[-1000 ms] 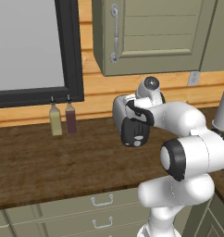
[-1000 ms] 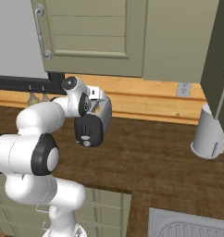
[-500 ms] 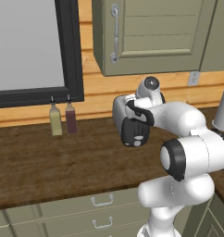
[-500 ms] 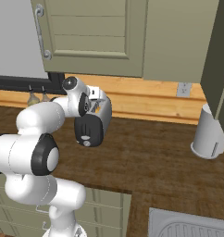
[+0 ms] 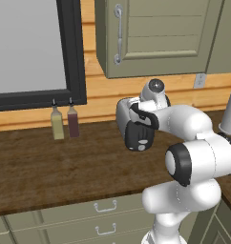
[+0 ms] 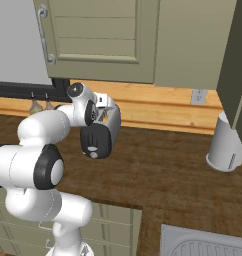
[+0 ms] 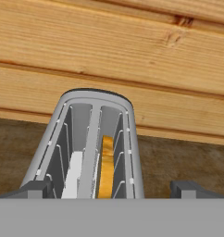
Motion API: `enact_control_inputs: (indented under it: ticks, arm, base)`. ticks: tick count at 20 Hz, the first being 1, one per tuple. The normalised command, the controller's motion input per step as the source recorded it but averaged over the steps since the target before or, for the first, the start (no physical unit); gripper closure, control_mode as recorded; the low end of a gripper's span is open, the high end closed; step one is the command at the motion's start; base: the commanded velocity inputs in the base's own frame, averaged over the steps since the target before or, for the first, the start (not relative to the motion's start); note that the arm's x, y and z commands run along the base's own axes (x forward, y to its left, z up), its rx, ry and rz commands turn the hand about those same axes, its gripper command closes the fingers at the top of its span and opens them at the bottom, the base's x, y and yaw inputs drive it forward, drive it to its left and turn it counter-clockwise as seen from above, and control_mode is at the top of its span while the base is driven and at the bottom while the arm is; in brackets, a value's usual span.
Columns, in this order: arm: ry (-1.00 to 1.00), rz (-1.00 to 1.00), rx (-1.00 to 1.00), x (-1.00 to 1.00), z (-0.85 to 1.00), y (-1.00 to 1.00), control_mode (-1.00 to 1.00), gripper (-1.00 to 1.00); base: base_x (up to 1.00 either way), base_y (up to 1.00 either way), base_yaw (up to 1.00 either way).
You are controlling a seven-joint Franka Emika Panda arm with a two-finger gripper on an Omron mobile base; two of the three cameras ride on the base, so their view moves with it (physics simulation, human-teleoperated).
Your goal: Start the toaster. Once the lever pops up, take the bread to the plate on the dining counter.
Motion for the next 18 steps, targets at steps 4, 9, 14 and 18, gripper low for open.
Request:
enact_control_inputs:
  ticks: [4, 9, 14, 18]
  arm:
    - [0.00, 0.00, 0.00, 0.00, 0.00, 0.00, -1.00, -1.00]
    - [0.00, 0.00, 0.00, 0.00, 0.00, 0.00, -1.00, -1.00]
    - [0.00, 0.00, 0.00, 0.00, 0.00, 0.00, -1.00, -1.00]
    - [0.00, 0.00, 0.00, 0.00, 0.00, 0.00, -1.00, -1.00]
  base:
    - [0.00, 0.00, 0.00]
    - [0.00, 0.00, 0.00]
    - [0.00, 0.00, 0.00]
    - [0.00, 0.00, 0.00]
